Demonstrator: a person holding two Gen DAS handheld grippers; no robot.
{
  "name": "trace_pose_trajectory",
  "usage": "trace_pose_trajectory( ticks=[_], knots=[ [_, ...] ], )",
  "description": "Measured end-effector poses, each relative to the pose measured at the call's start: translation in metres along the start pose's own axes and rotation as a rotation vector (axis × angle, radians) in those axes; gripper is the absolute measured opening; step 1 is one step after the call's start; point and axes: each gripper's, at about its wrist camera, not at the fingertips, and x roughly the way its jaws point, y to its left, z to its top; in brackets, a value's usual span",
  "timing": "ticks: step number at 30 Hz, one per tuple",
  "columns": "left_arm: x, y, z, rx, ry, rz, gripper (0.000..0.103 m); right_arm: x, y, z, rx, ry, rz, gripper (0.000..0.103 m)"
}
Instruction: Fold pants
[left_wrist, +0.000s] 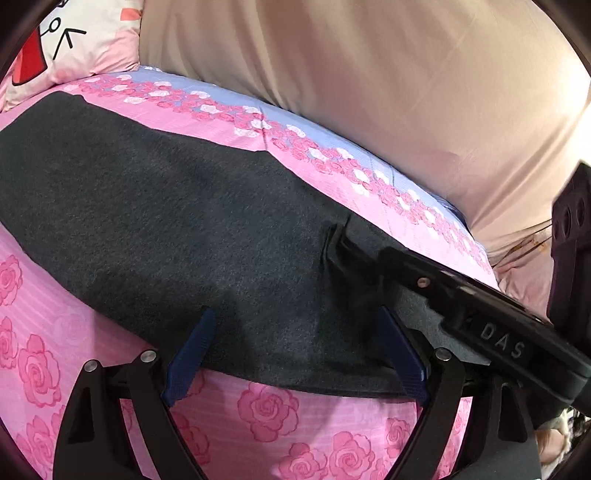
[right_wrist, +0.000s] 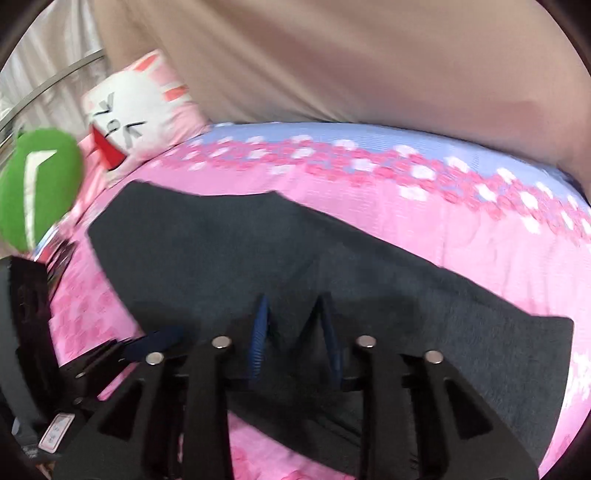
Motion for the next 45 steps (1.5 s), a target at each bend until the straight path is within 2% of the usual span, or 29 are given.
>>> trace_pose_trajectory(
  ticks=[1,3,5,7,8,11,14,16,19,20,22,23,24,25,29,32,34,36,43,45],
  knots=[
    [-0.001,0.000,-0.001,0.002,-0.003,0.000,0.086,-0.011,-0.008,0.000,0.029,-0.032,0.009,0.035],
    [0.000,0.002,-0.001,0.001,-0.001,0.002,0.086,-0.053,-0.036,-0.008,0.099,-0.131,-0.028,0.059],
    [0.001,0.002,-0.001,-0.002,0.002,0.000,0.086,-0.087,-0.064,-0.019,0.132,-0.176,-0.095,0.062],
    [-0.001,0.004,-0.002,-0.013,0.001,-0.017,0.086,-0.108,-0.092,-0.035,0.181,-0.177,-0.162,0.064],
    [-0.003,0.007,-0.001,-0.025,-0.003,-0.038,0.086,-0.119,-0.114,-0.051,0.238,-0.167,-0.203,0.064],
    [-0.016,0.029,0.002,-0.130,-0.045,-0.141,0.086,-0.126,-0.152,-0.086,0.355,-0.117,-0.234,0.064],
    [-0.021,0.051,0.001,-0.212,-0.044,-0.207,0.086,-0.120,-0.176,-0.113,0.433,-0.075,-0.204,0.064],
    [-0.026,0.063,-0.001,-0.246,-0.049,-0.249,0.086,-0.110,-0.181,-0.120,0.466,-0.058,-0.149,0.064],
    [-0.034,0.071,-0.005,-0.246,-0.066,-0.254,0.086,-0.087,-0.182,-0.120,0.501,-0.025,-0.054,0.067],
    [-0.036,0.070,-0.005,-0.240,-0.071,-0.249,0.086,-0.084,-0.179,-0.117,0.495,-0.025,-0.056,0.071],
    [-0.037,0.067,-0.006,-0.228,-0.077,-0.233,0.086,-0.075,-0.175,-0.112,0.488,-0.015,0.004,0.067],
    [-0.037,0.065,-0.006,-0.221,-0.077,-0.223,0.086,-0.070,-0.172,-0.110,0.486,-0.008,-0.008,0.047],
    [-0.036,0.062,-0.006,-0.213,-0.076,-0.207,0.086,-0.066,-0.171,-0.109,0.480,0.003,-0.005,0.020],
    [-0.035,0.060,-0.005,-0.207,-0.074,-0.195,0.086,-0.065,-0.170,-0.106,0.476,-0.009,0.013,0.020],
    [-0.039,0.042,-0.005,-0.153,-0.070,-0.096,0.086,-0.099,-0.168,-0.093,0.402,-0.137,-0.039,0.014],
    [-0.045,0.029,-0.008,-0.101,-0.071,-0.086,0.086,-0.125,-0.183,-0.089,0.346,-0.195,-0.139,0.009],
    [-0.049,0.020,-0.008,-0.077,-0.079,-0.080,0.086,-0.132,-0.200,-0.093,0.367,-0.186,-0.120,0.009],
    [-0.050,0.013,-0.010,-0.057,-0.079,-0.077,0.086,-0.140,-0.213,-0.101,0.354,-0.180,-0.188,0.009],
    [-0.032,-0.010,-0.013,-0.008,-0.043,-0.055,0.086,-0.172,-0.267,-0.151,0.492,-0.191,-0.266,0.010],
    [-0.021,-0.014,-0.014,0.012,-0.033,-0.029,0.086,-0.168,-0.281,-0.161,0.539,-0.144,-0.256,0.017]
  ],
)
